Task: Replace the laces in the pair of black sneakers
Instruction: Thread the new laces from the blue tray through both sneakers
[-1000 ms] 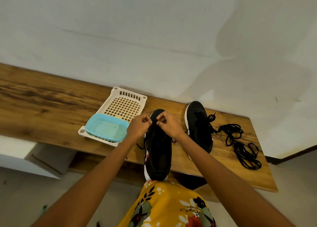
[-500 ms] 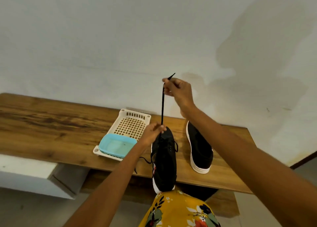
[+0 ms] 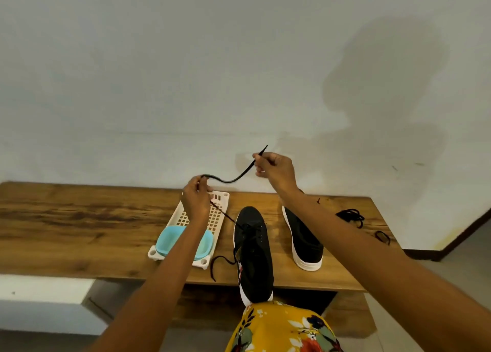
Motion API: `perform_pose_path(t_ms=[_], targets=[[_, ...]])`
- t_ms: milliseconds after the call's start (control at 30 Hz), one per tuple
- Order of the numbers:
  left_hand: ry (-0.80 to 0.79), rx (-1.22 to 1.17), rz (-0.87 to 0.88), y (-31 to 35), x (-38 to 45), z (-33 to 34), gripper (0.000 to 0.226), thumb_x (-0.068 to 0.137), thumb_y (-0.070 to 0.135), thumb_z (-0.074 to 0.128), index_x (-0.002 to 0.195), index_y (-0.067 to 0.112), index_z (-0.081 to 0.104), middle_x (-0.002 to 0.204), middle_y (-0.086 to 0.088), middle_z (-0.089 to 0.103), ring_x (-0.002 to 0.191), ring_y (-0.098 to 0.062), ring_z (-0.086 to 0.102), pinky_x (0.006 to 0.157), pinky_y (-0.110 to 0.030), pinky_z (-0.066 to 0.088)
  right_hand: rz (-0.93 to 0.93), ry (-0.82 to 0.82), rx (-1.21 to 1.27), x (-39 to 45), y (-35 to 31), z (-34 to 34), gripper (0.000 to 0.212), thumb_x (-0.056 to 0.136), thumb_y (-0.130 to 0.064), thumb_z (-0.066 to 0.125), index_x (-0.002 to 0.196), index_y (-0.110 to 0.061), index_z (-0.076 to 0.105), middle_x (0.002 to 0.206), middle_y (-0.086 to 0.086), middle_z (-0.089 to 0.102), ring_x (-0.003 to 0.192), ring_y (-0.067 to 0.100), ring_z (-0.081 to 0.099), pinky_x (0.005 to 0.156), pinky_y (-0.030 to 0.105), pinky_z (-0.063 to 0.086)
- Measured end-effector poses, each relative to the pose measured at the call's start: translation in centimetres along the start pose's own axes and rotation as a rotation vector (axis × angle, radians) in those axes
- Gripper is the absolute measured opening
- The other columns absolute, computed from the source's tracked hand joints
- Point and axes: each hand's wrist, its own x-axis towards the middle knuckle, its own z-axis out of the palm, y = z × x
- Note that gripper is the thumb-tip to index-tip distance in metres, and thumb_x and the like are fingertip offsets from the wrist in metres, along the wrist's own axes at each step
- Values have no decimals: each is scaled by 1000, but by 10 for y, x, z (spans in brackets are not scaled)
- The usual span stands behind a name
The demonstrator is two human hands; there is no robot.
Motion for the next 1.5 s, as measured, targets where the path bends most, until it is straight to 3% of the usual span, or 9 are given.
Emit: perform_pose_path(t_ms=[200,433,533,733,833,933,1067,1233,1500], targets=[[-289,387,-104,-42,-12,4,46,85,-6,39,121,12,61,121,-10,62,107,-32,59,92,-45,49,97,-111,-260,-9,46,19,16,92,-23,62,83,-12,70,66,-4,62,59,8,56,69,25,52],[-432,193,-30,-62,-31,28,18,91,10,59,103,5,70,92,-5,69,90,-24,66,84,-31,53,56,-307,-599,-20,121,23,19,91,-25,60,85,-15,75,70,-4,64,62,7,54,60,25,41],[-439,265,-11,-78,-32,37,16,87,9,63,101,5,71,90,0,66,85,-15,63,69,-5,46,63,-289,-674,-22,141,15,19,91,-24,60,87,-13,75,67,-6,61,60,8,53,58,26,42],[-380,331,-12,-93,-34,56,11,86,7,61,94,11,70,87,-8,71,77,-24,66,64,-22,49,31,-299,-1009,-31,162,-11,45,87,-36,63,127,-17,54,123,1,52,110,18,53,80,29,47],[-520,490,99,-94,-39,59,17,89,8,58,102,10,70,95,-5,69,80,-23,65,69,-24,48,297,-267,-827,-31,169,-18,50,81,-42,64,120,-13,56,115,3,56,98,19,58,69,27,45],[-633,643,198,-93,-41,63,14,88,15,63,97,12,73,94,4,68,86,-9,61,77,-19,44,369,-224,-606,-32,169,-28,22,86,-34,60,87,-14,68,84,2,66,80,16,63,70,32,52],[-708,745,244,-92,-42,70,12,86,19,65,92,16,75,96,3,72,87,-8,63,82,-25,50,404,-114,-382,-41,177,-44,44,91,-23,57,49,-17,48,51,-5,50,60,11,55,65,31,50],[-648,727,259,-98,-58,66,11,85,24,64,89,23,74,96,9,69,92,-6,61,81,-28,50,459,-91,-227,-42,184,-46,27,93,-22,56,73,-5,64,70,8,60,70,14,64,61,29,56],[-569,729,174,-101,-69,72,13,87,35,62,91,29,73,98,14,69,89,-3,60,67,-21,46,467,-72,-183,-45,191,-47,33,92,-25,57,67,-5,62,74,16,64,78,27,70,78,47,57]])
